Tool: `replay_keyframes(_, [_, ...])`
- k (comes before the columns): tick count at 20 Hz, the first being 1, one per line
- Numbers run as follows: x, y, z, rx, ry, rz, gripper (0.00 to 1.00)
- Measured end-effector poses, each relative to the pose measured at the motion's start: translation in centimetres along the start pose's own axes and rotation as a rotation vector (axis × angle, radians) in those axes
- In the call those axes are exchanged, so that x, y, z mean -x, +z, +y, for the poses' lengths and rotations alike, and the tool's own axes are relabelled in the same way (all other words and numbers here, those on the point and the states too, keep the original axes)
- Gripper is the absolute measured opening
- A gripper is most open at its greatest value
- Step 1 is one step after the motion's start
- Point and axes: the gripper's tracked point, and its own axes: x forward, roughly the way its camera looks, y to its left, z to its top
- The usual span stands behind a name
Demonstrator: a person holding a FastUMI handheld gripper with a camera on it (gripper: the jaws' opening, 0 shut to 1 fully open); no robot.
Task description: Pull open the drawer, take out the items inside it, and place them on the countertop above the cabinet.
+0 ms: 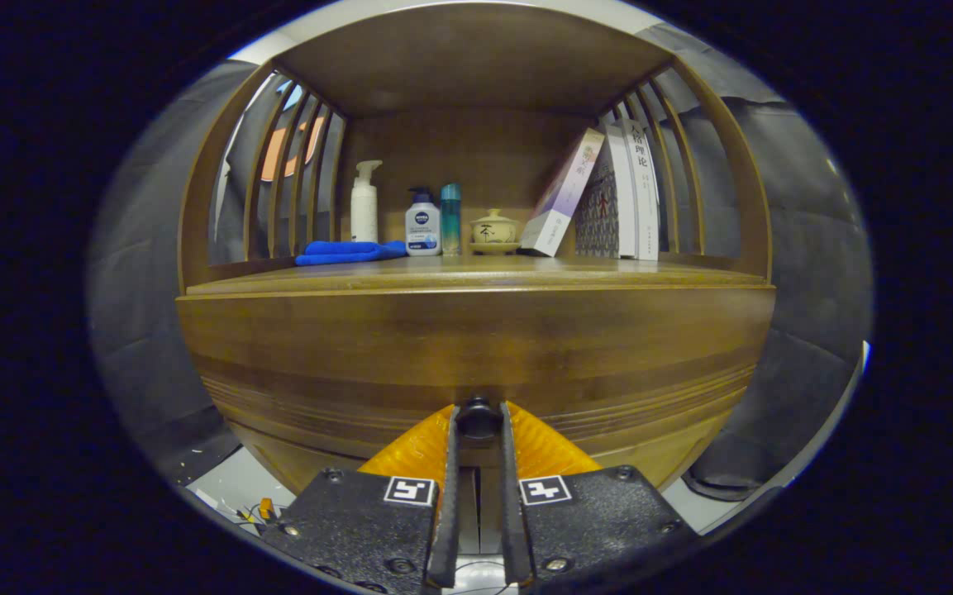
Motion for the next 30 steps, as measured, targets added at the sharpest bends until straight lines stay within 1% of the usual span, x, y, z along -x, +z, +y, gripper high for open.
replay_keyframes(3, [0.2, 0.0, -0.1, 0.012, 0.006, 0.004, 0.24])
replay_keyframes(11, [3.5, -0.8, -0.2, 0.006, 0.014, 0.018, 0.23])
replay_keyframes(30, [14.3, -3.7, -0.9, -0.007, 0.056, 0.047, 0.23])
